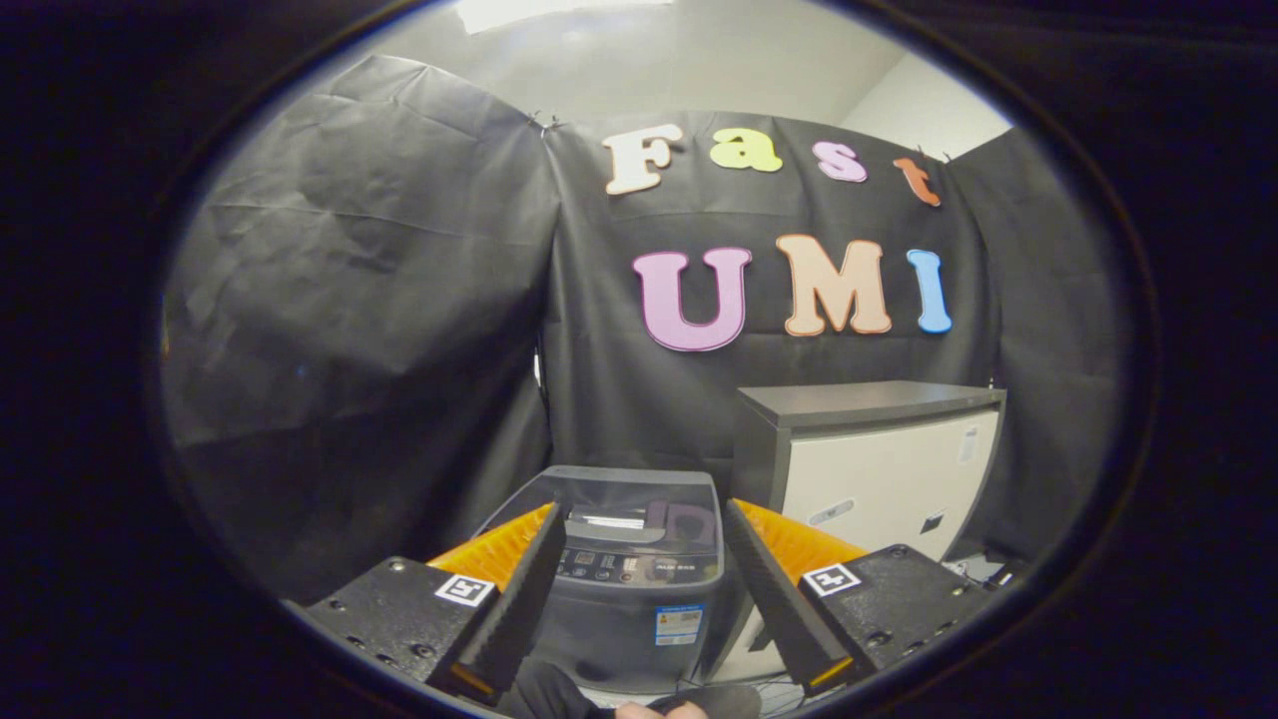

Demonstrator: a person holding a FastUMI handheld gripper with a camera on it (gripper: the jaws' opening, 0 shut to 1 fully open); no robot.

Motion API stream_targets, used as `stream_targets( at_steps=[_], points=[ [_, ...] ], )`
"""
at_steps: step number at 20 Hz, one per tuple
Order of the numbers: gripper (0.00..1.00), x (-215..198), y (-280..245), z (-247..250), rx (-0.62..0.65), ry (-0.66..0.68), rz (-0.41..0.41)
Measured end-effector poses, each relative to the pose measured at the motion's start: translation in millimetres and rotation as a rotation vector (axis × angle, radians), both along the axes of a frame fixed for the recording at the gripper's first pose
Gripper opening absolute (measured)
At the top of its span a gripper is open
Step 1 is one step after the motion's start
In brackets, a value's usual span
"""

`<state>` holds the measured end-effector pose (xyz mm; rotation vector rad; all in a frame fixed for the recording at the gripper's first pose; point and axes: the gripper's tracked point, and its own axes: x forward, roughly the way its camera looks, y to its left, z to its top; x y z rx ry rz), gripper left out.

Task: Put the clothes into the washing machine and then close the washing machine lid.

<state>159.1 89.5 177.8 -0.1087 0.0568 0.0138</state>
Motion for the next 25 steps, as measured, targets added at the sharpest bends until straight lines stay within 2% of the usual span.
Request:
stream_targets(
  at_steps=[3,10,25],
  points=[
    [0.96,-13,-5,-12,-0.005,-0.004,-0.028],
    [0.96,-41,-6,-35,-0.028,-0.018,-0.034],
    [0.96,-43,2,-56,0.010,0.015,-0.025]
  ],
)
